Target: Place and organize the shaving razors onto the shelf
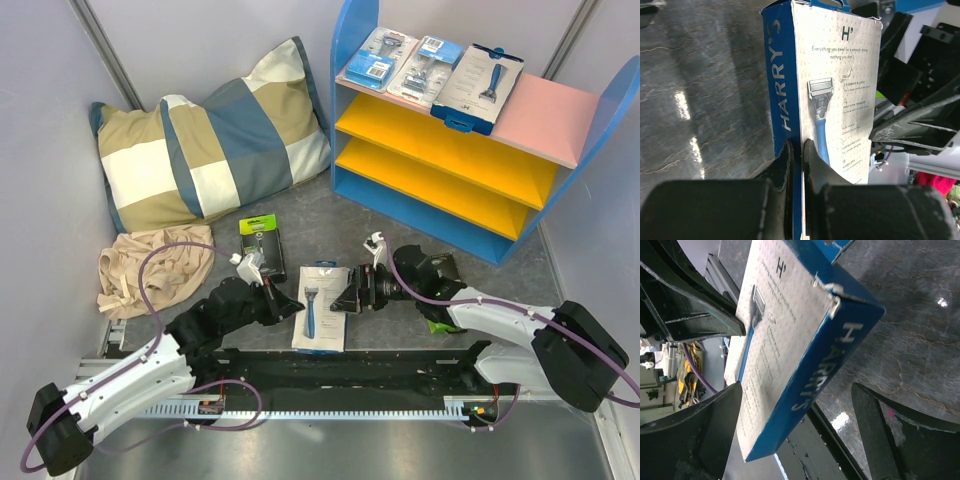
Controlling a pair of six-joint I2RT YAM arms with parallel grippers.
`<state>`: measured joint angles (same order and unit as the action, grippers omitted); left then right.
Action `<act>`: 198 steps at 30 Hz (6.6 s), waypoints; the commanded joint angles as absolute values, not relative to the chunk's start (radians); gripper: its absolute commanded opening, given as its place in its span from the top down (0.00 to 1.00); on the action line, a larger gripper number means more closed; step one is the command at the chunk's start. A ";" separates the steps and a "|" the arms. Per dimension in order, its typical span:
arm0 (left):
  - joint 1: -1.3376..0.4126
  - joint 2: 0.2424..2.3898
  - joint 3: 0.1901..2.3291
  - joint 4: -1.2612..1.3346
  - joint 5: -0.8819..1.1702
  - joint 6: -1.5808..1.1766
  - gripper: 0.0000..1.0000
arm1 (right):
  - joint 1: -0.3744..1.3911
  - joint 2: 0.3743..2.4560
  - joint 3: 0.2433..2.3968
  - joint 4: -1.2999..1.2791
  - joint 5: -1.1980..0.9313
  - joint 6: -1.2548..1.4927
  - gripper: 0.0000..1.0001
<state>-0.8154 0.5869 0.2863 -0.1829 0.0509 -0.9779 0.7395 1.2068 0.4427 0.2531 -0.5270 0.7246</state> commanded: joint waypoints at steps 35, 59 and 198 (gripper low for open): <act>-0.821 0.675 0.563 -0.161 -0.052 -0.746 0.25 | 0.654 1.071 0.678 0.167 -0.598 0.681 0.70; -0.821 0.851 0.776 0.214 0.162 -0.791 0.11 | 0.503 0.716 1.000 -0.149 -0.144 0.598 0.71; -1.046 2.063 2.125 0.218 0.052 -0.942 0.98 | 0.645 1.491 2.431 -1.095 -0.356 0.017 0.12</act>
